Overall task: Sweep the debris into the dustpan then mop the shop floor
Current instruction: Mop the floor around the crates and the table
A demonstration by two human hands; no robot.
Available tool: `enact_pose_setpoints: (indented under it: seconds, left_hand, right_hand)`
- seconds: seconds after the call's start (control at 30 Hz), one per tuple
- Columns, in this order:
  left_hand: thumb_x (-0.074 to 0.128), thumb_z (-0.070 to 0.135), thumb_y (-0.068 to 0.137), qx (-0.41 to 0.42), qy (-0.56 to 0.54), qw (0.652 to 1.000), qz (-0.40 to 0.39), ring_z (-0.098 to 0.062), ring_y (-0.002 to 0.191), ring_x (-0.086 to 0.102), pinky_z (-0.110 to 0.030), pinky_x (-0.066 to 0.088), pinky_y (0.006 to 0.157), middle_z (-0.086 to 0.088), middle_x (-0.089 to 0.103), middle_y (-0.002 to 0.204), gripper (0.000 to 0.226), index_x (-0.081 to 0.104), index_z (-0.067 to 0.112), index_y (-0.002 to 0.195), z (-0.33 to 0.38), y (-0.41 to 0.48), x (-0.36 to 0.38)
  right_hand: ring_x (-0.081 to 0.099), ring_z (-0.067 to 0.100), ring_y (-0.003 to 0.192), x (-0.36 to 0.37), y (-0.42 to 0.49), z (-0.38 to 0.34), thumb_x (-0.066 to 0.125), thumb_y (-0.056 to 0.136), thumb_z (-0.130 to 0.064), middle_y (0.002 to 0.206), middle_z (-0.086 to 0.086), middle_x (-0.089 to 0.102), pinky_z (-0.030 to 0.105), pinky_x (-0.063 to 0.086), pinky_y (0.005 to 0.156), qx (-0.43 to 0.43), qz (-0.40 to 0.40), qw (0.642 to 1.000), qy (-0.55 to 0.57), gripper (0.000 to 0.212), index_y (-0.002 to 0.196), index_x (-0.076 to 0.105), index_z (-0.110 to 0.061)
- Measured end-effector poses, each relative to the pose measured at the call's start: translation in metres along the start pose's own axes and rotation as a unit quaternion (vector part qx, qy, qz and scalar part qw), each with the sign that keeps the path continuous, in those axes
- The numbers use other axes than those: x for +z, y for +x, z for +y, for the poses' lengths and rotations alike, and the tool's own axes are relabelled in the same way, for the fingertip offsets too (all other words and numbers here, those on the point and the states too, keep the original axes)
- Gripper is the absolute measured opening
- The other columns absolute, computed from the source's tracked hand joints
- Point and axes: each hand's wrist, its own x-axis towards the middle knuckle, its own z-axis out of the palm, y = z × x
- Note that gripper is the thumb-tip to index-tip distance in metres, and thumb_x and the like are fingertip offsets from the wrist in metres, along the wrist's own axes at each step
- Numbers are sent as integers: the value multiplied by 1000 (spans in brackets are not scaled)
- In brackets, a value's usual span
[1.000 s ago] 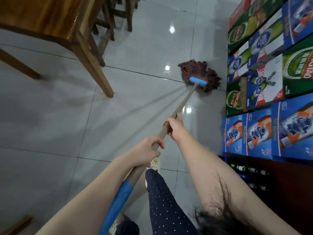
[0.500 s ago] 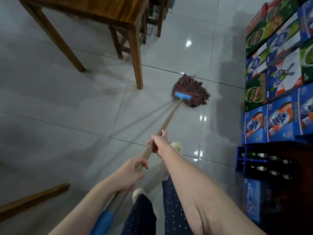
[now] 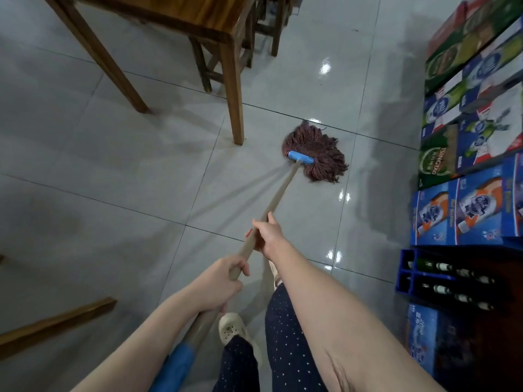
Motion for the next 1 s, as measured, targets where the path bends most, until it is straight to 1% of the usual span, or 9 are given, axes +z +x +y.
enact_pose_setpoints:
  seconds: [0.17,0.27,0.33,0.5,0.6,0.77,0.87,0.93,1.0]
  left_hand:
    - [46,2,86,2,-9,1000,11,-14,35,49,-23,40,38,-4,49,78,22,49,23,91,52,64,-18]
    - [47,3,86,5,-15,1000,15,-14,37,50,-23,41,38,-8,53,85,23,50,24,92,93,110,-24]
    - [47,2,85,8,-21,1000,13,-16,39,49,-24,41,38,-11,54,90,23,50,23,94,116,142,-31]
    - [47,-1,84,17,-22,999,31,-16,34,47,-20,36,34,-4,47,78,24,51,21,91,155,213,-63]
    - [48,-2,83,23,-38,998,37,-16,32,46,-18,35,33,-6,47,76,23,53,19,92,169,243,-74]
    - [49,-2,82,26,-85,996,28,-16,33,46,-18,36,34,-7,47,76,23,54,16,95,175,262,-54]
    - [49,-3,82,17,-110,993,32,-17,34,42,-19,35,34,-5,44,75,23,53,18,92,162,253,-33]
    - [48,-3,82,7,-116,992,40,-16,35,41,-18,34,33,-3,42,74,24,53,19,91,149,238,-19]
    - [48,-2,83,-3,-117,992,40,-15,37,41,-17,34,33,-3,44,77,24,54,19,94,133,217,-6]
  right_hand:
    - [54,14,46,-19,41,-78,47,96,-9,77,8,48,24,45,50,-3,4,1000,-15,75,151,6,-39]
    - [51,17,53,-38,70,-131,45,96,-5,72,7,48,28,44,52,-7,15,1000,-11,74,151,7,-38]
    - [50,18,54,-48,90,-166,44,96,-3,68,8,48,30,44,54,-16,18,1000,-11,75,151,7,-37]
    - [50,19,55,-54,135,-238,43,95,0,66,7,48,32,44,56,-40,25,999,-3,77,151,5,-36]
    - [50,18,55,-57,157,-265,43,95,-1,68,6,47,32,45,57,-52,31,998,1,77,151,5,-37]
    - [48,16,54,-77,169,-273,45,96,-3,67,5,46,30,44,54,-45,47,998,-9,75,151,8,-38]
    - [47,15,53,-82,165,-253,45,96,-5,71,3,47,27,43,51,-38,64,997,-25,72,150,12,-39]
    - [47,15,52,-81,158,-235,44,94,-4,75,3,50,28,44,52,-31,74,996,-32,72,150,15,-39]
    - [48,15,49,-78,146,-210,42,92,-3,78,3,52,29,47,53,-24,89,994,-63,73,149,16,-40]
